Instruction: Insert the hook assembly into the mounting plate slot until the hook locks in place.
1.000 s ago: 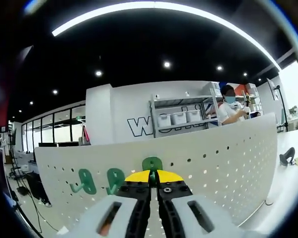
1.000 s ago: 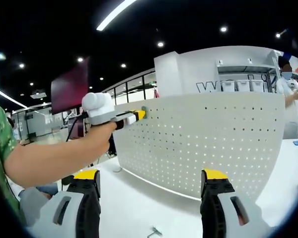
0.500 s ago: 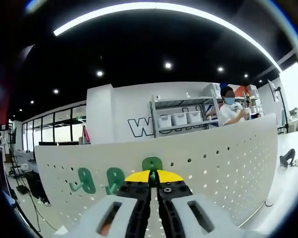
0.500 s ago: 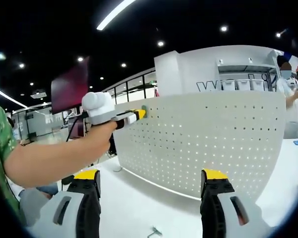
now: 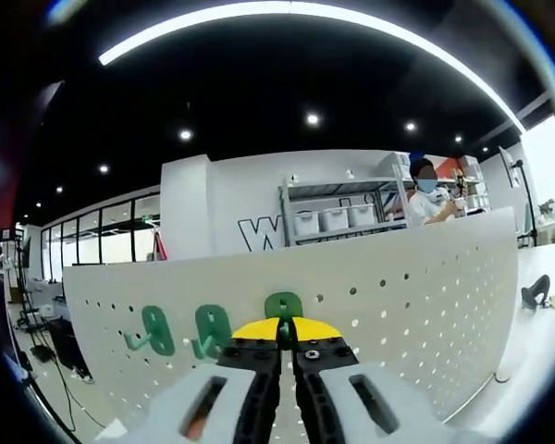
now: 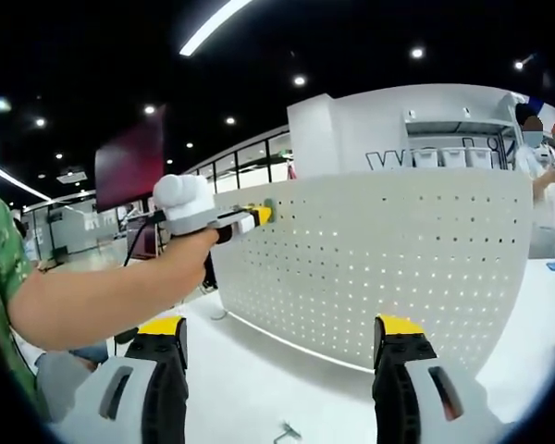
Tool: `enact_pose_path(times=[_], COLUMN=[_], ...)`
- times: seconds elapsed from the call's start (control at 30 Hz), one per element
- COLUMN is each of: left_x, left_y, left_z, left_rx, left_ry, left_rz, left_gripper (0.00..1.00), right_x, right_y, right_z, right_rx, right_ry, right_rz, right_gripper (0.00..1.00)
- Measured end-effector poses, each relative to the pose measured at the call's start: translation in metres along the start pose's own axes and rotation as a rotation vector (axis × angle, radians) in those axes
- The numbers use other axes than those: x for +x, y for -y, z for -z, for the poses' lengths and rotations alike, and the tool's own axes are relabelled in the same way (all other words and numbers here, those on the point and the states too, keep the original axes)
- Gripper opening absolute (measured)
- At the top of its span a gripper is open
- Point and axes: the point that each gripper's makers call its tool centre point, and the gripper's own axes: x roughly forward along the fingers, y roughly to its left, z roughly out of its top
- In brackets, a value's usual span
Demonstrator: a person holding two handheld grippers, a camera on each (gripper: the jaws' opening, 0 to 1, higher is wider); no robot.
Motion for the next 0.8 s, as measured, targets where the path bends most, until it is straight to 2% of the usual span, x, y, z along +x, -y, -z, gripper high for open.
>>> enact_pose_path(times=[0.8], left_x=[0.004], left_y=[0.0001], left_z=[0.0055], left_rx=[0.034], left_ry=[-0.021], left_rz=[-0.002], left_gripper=[0.04], right_x=[0.0014], right_y=[0.0008], right_z=[0.006], right_rx=[0.012], right_ry=[-0.01], right_rz=[-0.005], right_gripper=[0.83])
